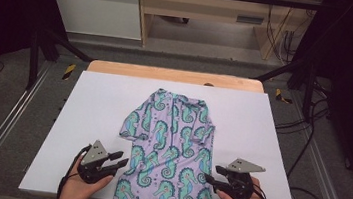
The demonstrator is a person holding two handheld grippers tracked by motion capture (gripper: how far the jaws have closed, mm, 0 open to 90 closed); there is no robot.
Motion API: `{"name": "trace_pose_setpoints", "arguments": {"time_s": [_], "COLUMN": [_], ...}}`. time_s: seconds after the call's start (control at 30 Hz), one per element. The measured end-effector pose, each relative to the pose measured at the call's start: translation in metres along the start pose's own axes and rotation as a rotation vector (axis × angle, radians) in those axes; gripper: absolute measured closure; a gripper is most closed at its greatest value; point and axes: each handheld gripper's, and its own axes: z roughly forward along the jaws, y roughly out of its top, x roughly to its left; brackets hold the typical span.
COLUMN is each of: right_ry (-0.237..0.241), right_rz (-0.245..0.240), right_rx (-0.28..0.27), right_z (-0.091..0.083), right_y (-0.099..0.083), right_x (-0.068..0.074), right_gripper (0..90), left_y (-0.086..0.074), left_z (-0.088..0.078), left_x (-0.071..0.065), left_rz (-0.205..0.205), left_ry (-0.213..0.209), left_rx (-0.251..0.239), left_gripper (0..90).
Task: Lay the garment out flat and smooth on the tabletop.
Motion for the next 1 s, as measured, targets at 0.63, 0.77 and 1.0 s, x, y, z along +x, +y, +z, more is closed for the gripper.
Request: {"name": "trace_pose_setpoints", "arguments": {"time_s": [0.63, 0.77, 1.0], "right_ry": [-0.089, -0.120, -0.171], "right_rz": [-0.010, 0.048, 0.106], "right_rx": [-0.011, -0.012, 0.030], "right_z": [0.061, 0.082, 0.106], "right_y": [0.065, 0.075, 0.077], "right_x": [-0.016, -0.027, -0.038], "right_gripper": [54.9, 52.2, 47.4], "left_y": [-0.008, -0.008, -0.008], "left_z": [-0.005, -0.006, -0.006], "left_x": [0.011, 0.011, 0.011], "left_rz": [-0.067, -0.067, -0.064], "left_ry": [0.135, 0.139, 0.143], "left_rx": [-0.125, -0.128, -0.125], "left_gripper": [24.5, 24.6, 24.8]}}
